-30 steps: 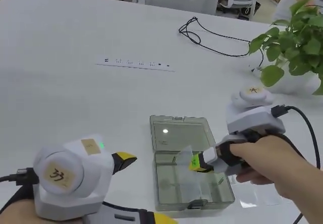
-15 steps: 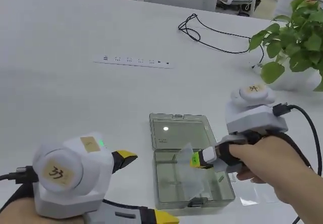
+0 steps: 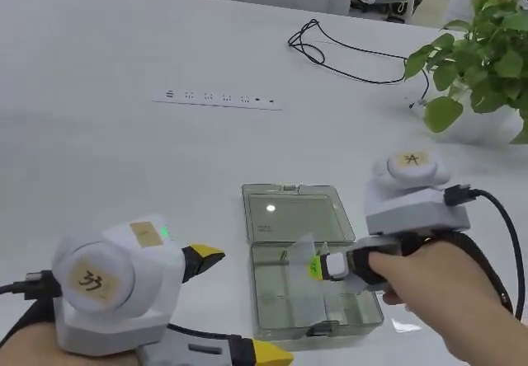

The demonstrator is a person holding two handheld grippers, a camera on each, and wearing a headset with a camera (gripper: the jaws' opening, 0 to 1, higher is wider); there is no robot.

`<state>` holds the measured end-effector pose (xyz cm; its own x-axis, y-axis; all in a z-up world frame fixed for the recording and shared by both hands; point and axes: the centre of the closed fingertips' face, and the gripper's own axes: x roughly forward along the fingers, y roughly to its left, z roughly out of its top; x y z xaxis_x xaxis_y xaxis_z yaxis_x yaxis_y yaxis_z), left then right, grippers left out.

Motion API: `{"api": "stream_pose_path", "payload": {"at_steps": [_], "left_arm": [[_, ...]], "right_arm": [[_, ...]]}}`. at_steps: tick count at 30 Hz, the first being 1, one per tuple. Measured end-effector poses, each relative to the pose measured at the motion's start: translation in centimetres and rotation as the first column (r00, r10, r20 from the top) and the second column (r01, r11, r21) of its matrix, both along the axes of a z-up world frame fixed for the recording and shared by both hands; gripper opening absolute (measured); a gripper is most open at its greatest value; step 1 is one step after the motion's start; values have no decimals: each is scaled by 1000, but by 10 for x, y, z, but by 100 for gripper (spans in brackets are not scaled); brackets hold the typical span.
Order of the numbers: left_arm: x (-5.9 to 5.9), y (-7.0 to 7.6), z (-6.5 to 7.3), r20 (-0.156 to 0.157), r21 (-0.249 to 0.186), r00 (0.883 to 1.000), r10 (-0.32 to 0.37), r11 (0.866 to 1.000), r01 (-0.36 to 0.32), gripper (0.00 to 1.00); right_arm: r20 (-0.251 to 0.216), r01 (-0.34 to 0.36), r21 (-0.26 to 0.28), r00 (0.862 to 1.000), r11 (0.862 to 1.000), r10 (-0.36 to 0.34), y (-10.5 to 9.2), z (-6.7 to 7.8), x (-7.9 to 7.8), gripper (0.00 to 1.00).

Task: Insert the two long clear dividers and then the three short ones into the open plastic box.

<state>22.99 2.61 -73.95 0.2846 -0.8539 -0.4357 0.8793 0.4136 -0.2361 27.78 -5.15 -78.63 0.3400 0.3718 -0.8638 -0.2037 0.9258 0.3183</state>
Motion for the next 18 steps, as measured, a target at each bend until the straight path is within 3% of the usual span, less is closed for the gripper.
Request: {"api": "stream_pose_path", "payload": {"at_steps": [18], "left_arm": [[0, 1, -1, -3, 2, 1000, 0, 1000, 0, 84]], "right_arm": [[37, -76, -93, 996, 993, 80, 2, 1, 1, 6]]}}
